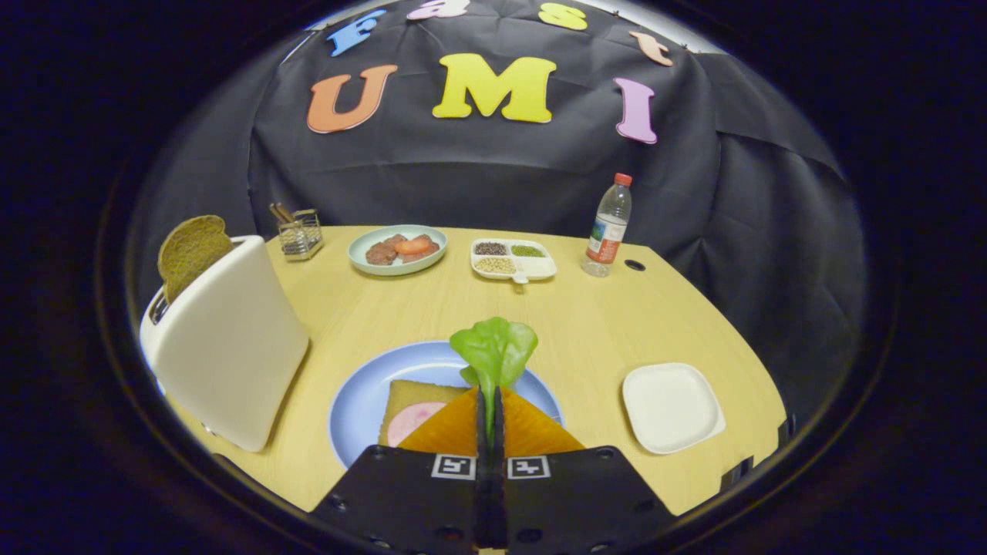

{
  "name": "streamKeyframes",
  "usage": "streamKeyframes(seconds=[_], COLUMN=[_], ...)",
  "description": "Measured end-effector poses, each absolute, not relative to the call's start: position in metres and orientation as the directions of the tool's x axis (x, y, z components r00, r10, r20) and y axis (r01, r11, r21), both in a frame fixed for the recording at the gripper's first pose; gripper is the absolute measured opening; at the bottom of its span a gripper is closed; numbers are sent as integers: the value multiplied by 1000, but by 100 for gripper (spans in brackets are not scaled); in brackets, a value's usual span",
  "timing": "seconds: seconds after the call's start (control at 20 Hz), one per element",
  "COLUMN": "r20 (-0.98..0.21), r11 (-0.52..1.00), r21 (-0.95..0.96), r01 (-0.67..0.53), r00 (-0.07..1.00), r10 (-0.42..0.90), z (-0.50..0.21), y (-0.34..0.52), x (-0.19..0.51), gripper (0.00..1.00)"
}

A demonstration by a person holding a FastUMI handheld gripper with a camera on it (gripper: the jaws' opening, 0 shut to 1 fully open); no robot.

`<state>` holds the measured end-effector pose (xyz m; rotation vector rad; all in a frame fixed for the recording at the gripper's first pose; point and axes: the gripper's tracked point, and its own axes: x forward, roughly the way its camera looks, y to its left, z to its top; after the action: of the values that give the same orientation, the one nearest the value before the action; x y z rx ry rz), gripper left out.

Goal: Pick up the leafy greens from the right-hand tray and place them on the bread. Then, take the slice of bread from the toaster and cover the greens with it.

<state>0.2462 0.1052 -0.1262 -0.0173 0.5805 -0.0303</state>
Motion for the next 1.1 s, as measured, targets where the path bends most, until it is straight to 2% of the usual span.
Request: streamKeyframes(seconds=[0.15,0.65,0.9,1.1], r20=[-575,-541,-448,-362], r11=[998,993,995,995], r21=[67,117,91,96], r01=[12,-33,-32,-7], r00=[817,836,891,931], r10=[29,92,70,41], z=[-133,-127,-101,-73], y=[126,152,141,130], x=[243,240,230,217], gripper=[2,41,77,98])
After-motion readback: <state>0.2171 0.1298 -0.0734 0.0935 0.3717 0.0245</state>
